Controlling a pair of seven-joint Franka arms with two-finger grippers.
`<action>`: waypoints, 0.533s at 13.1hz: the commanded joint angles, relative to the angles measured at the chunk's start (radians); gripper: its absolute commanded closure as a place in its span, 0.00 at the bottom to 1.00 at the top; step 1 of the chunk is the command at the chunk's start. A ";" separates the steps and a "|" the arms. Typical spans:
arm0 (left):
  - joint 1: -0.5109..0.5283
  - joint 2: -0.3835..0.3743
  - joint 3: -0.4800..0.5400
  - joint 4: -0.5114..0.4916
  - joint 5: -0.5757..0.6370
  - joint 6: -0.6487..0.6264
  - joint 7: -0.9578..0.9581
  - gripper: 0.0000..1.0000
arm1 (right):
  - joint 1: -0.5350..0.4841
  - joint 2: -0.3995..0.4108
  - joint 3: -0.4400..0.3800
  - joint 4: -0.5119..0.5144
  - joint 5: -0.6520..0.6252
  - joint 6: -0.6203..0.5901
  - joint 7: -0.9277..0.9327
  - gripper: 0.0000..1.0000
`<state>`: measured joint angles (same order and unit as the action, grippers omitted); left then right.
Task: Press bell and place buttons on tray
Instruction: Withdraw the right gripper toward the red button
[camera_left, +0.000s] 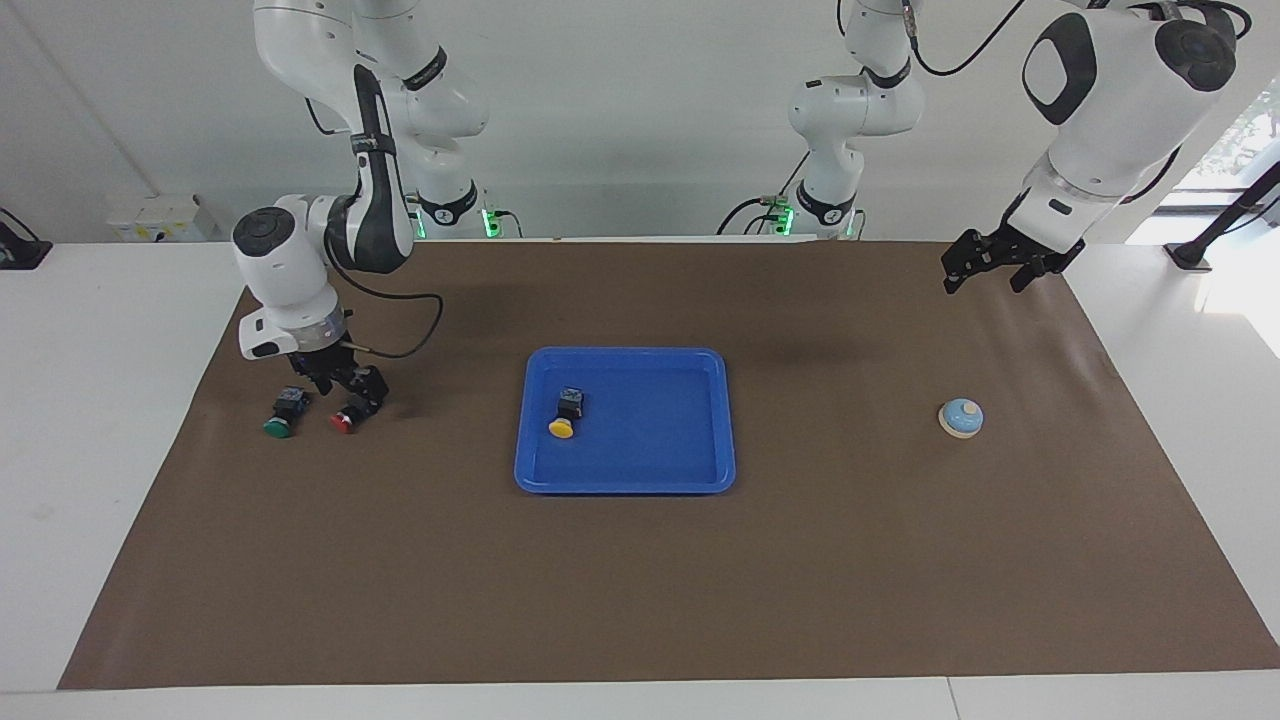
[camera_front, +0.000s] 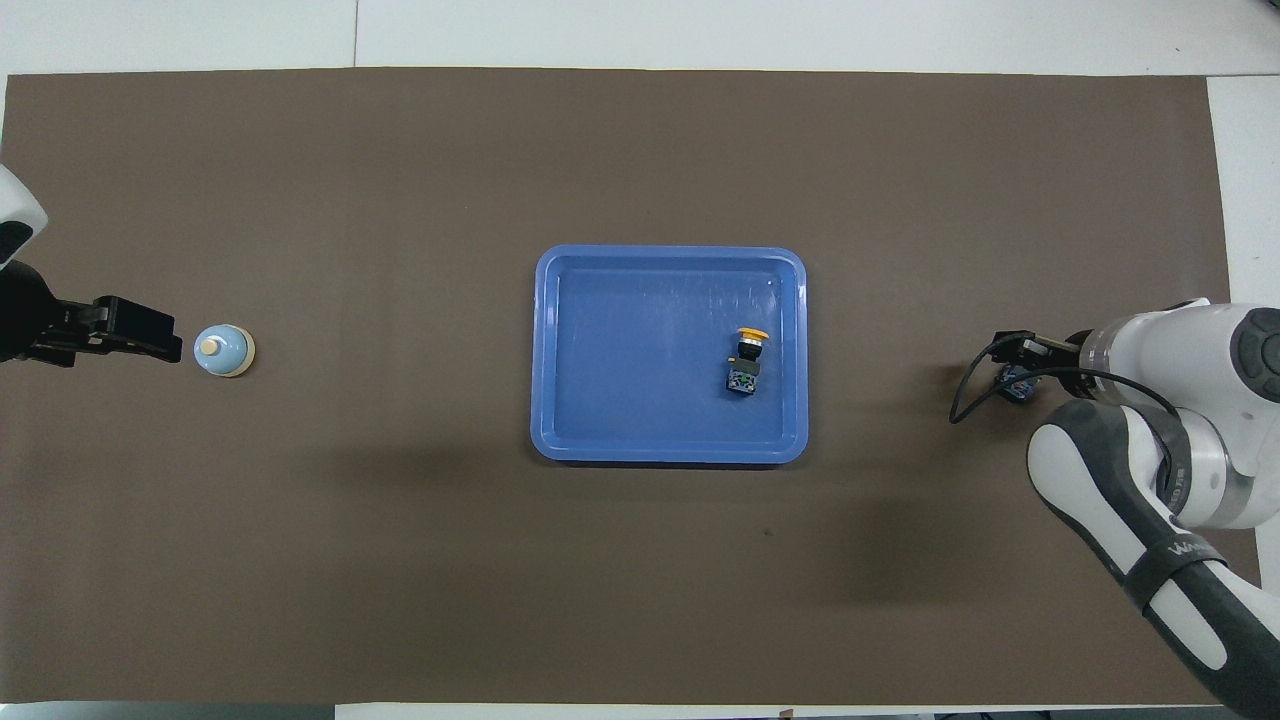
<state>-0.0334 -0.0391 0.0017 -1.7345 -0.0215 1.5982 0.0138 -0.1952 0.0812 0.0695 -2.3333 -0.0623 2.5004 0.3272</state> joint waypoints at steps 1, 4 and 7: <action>0.001 -0.012 0.003 -0.002 -0.003 0.002 -0.002 0.00 | -0.036 0.022 0.010 -0.014 -0.013 0.040 -0.010 0.00; 0.001 -0.012 0.003 -0.002 -0.003 0.002 -0.002 0.00 | -0.035 0.029 0.012 -0.015 -0.013 0.041 0.007 0.00; 0.001 -0.012 0.003 -0.002 -0.003 0.002 -0.002 0.00 | -0.029 0.034 0.012 -0.024 -0.002 0.043 0.022 0.38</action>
<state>-0.0334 -0.0391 0.0017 -1.7345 -0.0215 1.5982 0.0138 -0.2150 0.1169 0.0695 -2.3401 -0.0620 2.5207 0.3291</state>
